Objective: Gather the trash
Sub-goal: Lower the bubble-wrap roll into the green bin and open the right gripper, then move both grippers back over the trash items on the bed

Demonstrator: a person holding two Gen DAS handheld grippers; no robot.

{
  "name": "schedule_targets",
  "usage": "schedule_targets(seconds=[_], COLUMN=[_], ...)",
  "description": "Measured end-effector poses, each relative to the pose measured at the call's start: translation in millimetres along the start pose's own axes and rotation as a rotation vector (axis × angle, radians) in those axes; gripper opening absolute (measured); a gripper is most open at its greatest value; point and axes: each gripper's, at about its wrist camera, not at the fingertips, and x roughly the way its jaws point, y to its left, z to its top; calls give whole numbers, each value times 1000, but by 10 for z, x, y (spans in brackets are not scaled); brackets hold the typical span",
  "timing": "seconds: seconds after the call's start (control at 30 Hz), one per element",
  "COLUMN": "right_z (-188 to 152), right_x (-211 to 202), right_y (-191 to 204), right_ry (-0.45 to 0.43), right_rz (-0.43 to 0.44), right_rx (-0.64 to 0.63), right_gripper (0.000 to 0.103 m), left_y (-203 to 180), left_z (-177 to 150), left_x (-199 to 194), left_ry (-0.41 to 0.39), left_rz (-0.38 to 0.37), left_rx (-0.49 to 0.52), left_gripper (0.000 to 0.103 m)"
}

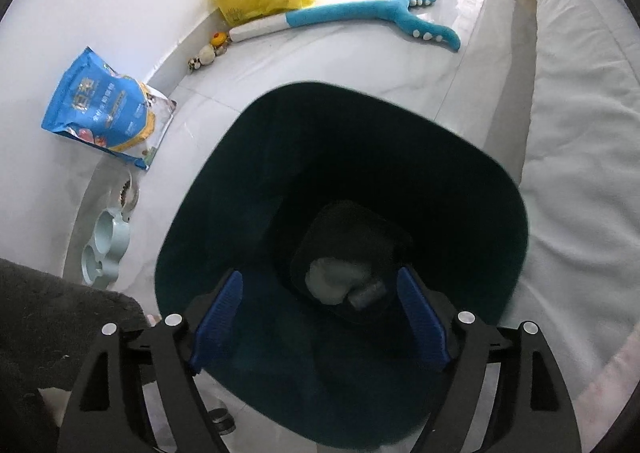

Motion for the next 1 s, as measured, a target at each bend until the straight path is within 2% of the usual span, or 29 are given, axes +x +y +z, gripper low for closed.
schedule_targets(seconds=[0.43, 0.67, 1.0], right_z=[-60, -158, -412], right_x=[-946, -1396, -1939], right_y=[-168, -358, -724], right_ry=[-249, -374, -500], right_rz=[67, 49, -43], right_rx=[45, 72, 87], right_gripper=[82, 82, 83], left_y=[-424, -627, -976], left_z=[197, 231, 284], left_x=[-119, -121, -57], left_ry=[-76, -86, -92], left_rz=[-39, -61, -104], left_rx=[29, 44, 65], left_gripper=[82, 83, 84])
